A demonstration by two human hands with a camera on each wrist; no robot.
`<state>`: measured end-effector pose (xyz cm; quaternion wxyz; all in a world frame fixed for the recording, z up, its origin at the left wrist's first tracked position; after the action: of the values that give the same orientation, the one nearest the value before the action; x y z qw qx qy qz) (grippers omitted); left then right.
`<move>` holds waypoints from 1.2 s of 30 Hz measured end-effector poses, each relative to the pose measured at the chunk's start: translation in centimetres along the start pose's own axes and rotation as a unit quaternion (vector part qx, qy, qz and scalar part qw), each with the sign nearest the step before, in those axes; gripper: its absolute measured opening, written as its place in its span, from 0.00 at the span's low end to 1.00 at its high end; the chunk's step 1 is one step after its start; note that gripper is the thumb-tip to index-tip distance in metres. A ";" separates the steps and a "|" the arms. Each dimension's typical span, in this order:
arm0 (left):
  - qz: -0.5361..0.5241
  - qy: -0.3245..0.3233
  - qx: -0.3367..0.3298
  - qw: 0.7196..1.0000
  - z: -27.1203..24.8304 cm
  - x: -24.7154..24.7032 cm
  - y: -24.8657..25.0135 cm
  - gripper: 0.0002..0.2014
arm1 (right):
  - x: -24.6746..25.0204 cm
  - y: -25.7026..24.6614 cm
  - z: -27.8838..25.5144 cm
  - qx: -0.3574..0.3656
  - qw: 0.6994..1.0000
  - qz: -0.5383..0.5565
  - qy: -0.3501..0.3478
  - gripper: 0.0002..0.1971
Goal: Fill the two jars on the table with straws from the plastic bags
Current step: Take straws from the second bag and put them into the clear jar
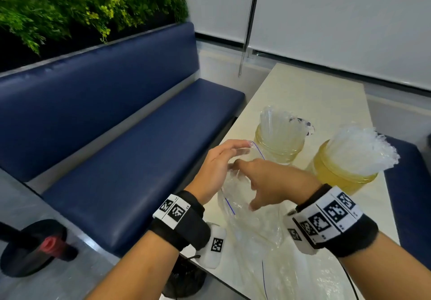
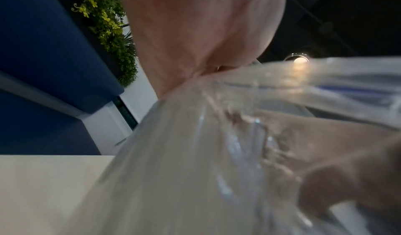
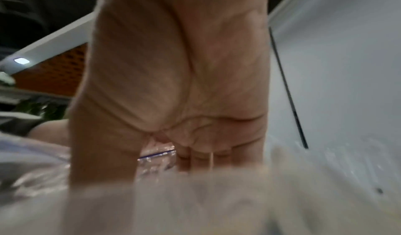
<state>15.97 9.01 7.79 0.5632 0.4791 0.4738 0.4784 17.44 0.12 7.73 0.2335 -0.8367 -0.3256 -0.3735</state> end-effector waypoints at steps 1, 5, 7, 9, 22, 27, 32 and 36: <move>-0.012 0.002 -0.001 1.000 0.0 0.0 -0.1 0.22 | -0.3 -0.1 -0.2 0.018 0.999 0.024 -0.020 0.46; -0.043 0.008 -0.010 0.999 -0.2 -0.4 -0.1 0.23 | -0.8 -0.6 -0.7 0.078 0.994 0.079 -0.021 0.42; -0.046 0.013 -0.013 0.999 -0.3 -0.4 0.1 0.22 | -0.7 -0.4 -0.8 0.097 0.989 0.115 0.003 0.31; -0.046 0.017 -0.016 0.999 -0.3 -0.4 0.2 0.22 | -0.7 -0.3 -1.0 0.115 0.985 0.127 0.021 0.22; -0.032 0.040 -0.017 0.999 -1.2 0.4 0.8 0.21 | 0.9 -0.9 -3.5 0.154 0.954 0.150 0.208 0.08; 0.037 -0.032 -0.046 0.998 -2.0 -0.6 1.2 0.31 | 3.3 0.7 -5.0 0.149 0.919 0.187 0.313 0.08; 0.176 -0.049 -0.030 0.983 -1.8 -1.4 0.8 0.36 | 5.9 1.0 -6.4 0.126 0.897 0.205 0.371 0.07; 0.206 -0.016 -0.022 0.978 -1.2 -1.9 0.7 0.36 | 8.3 -1.0 -8.1 0.134 0.884 0.193 0.404 0.10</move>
<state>14.52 7.27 8.56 0.4709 0.5611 0.3453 0.5867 17.07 -1.27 19.27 0.5220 -0.6207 -0.0817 -0.5793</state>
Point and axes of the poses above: each hand's wrist, its own z-axis towards the middle knuckle, its own x-axis out of the back of the hand, y = z × x, the point moved 9 cm from there along z, towards the middle knuckle, and after that the axes turned 13 degrees about -y, right-handed, at the moved point
